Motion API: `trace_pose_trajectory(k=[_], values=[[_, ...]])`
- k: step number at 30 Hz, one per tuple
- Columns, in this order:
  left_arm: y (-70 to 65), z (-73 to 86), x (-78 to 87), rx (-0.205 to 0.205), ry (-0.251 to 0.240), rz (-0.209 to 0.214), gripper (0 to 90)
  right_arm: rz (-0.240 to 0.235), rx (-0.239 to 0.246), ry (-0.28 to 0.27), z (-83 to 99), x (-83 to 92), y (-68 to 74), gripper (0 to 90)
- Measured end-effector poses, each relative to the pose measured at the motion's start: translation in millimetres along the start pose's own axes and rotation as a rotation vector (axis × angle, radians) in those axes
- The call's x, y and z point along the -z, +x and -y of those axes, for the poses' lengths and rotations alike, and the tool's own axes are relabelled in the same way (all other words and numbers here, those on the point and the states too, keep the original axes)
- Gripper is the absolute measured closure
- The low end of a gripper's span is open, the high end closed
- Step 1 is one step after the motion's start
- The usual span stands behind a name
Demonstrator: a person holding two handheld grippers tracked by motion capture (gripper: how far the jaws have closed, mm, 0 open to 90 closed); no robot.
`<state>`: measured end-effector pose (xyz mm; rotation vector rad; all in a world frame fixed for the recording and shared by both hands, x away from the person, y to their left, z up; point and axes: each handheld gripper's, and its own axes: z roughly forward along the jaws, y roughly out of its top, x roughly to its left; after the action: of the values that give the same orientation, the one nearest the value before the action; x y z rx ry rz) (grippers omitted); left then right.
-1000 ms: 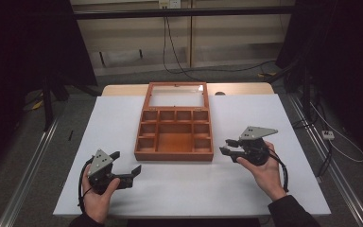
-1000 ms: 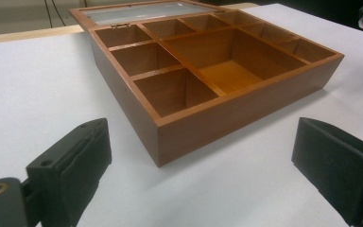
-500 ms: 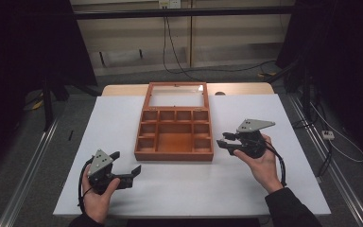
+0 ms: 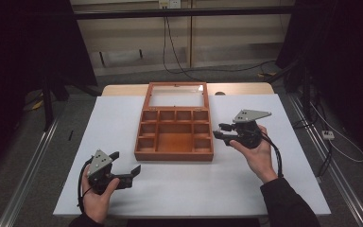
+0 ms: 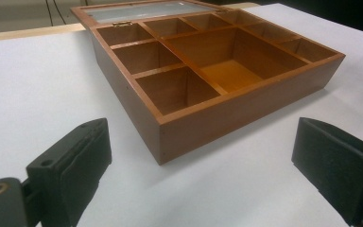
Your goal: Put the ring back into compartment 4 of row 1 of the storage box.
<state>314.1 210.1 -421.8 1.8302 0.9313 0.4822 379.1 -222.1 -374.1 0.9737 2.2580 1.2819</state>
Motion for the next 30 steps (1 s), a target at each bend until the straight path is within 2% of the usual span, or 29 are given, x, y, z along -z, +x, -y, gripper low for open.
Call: trace_pose_trajectory(k=[13,15,20,30], values=[[0.0,-0.1,-0.4,-0.002,0.007,0.002,5.5,-0.001,0.014,-0.015,-18.7,-9.4,-4.6,60.2],[0.0,0.1,-0.3,0.002,0.002,0.006,5.6,0.015,0.021,-0.014,-23.7,-13.3,-5.8,60.1],[0.6,0.1,0.0,0.003,0.005,0.005,5.8,0.023,0.005,-0.028,-31.0,-15.0,-12.3,60.1],[0.2,0.1,-0.3,0.002,0.003,0.008,5.8,0.027,0.001,-0.018,-39.4,-24.6,-20.0,60.1]])
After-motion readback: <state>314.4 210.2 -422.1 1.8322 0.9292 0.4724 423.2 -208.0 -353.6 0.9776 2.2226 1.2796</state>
